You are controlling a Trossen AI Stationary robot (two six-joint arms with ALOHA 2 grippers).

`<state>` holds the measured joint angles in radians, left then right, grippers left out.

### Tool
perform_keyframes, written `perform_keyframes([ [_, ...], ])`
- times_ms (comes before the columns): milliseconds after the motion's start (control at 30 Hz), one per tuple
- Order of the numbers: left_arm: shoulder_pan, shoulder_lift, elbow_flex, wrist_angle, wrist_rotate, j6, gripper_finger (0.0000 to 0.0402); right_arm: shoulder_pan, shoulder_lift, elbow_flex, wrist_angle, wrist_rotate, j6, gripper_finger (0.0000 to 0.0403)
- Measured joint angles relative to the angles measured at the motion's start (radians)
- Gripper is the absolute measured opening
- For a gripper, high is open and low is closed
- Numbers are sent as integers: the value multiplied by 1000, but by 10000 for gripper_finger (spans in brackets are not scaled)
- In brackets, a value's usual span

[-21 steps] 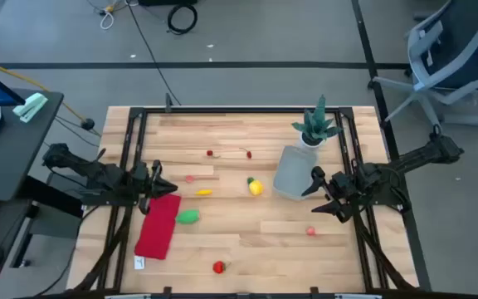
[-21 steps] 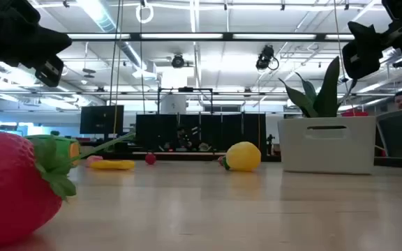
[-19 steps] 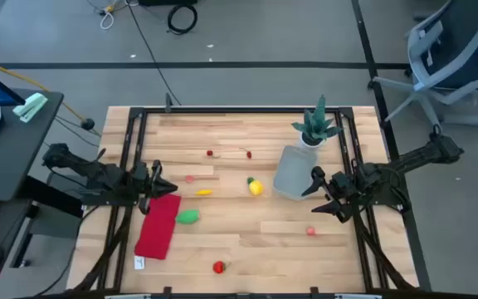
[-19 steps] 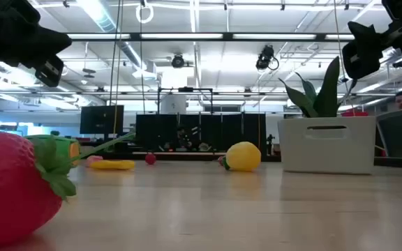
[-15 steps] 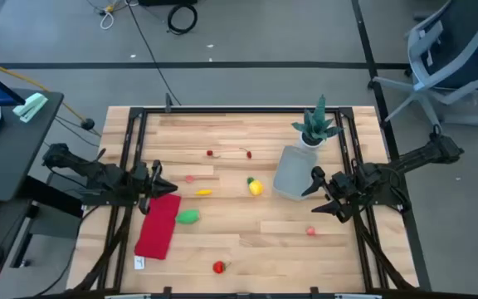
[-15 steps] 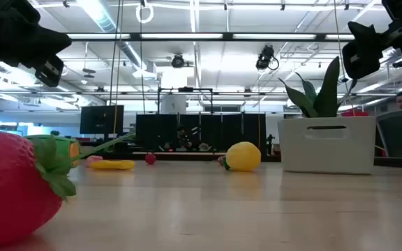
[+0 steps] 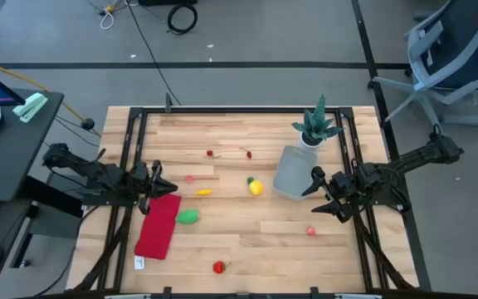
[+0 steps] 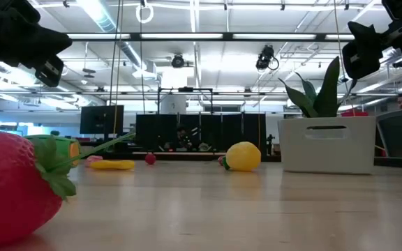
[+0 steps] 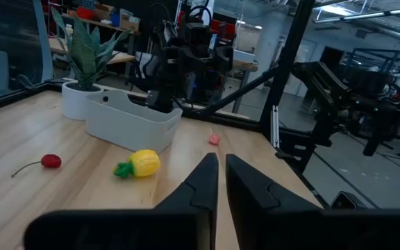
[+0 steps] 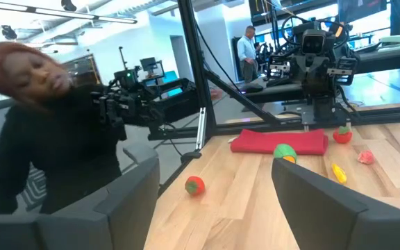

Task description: Pick and placing Produce into tupperware

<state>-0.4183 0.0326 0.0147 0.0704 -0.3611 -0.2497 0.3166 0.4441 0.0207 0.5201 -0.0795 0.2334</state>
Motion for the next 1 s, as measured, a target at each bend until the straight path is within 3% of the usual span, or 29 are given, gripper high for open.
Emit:
perform_keyframes([
  [1000,0,0,0,0,0,0,24,0,0,0,0,0,0,288],
])
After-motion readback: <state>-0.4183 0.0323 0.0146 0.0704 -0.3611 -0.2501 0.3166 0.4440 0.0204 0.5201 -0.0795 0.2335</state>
